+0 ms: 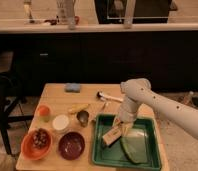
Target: Place eraser in tray
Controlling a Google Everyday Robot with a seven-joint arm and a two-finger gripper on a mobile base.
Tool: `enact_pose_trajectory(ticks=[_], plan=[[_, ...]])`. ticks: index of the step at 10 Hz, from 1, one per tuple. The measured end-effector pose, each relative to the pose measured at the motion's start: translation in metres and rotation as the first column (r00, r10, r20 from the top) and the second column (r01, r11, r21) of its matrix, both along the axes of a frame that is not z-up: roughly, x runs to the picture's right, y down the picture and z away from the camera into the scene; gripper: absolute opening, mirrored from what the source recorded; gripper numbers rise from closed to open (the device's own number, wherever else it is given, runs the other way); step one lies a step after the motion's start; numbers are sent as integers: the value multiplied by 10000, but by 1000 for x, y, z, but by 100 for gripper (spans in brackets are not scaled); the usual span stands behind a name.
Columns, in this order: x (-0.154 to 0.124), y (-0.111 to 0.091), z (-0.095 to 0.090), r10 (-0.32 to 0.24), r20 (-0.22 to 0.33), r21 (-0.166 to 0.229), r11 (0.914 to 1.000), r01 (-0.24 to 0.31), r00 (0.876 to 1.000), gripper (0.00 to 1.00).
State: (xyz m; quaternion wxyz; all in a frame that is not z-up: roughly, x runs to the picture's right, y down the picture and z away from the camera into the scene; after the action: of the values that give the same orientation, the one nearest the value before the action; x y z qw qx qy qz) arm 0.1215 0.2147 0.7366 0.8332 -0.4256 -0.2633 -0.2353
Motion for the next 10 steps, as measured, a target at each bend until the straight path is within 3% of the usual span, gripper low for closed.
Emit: enact_pose_trajectory(ticks=[2,10], plan=[[0,0,0,8,1,-7,10000,-8,10000,61],[0,1,0,16,4,-15,10000,-16,10000,62]])
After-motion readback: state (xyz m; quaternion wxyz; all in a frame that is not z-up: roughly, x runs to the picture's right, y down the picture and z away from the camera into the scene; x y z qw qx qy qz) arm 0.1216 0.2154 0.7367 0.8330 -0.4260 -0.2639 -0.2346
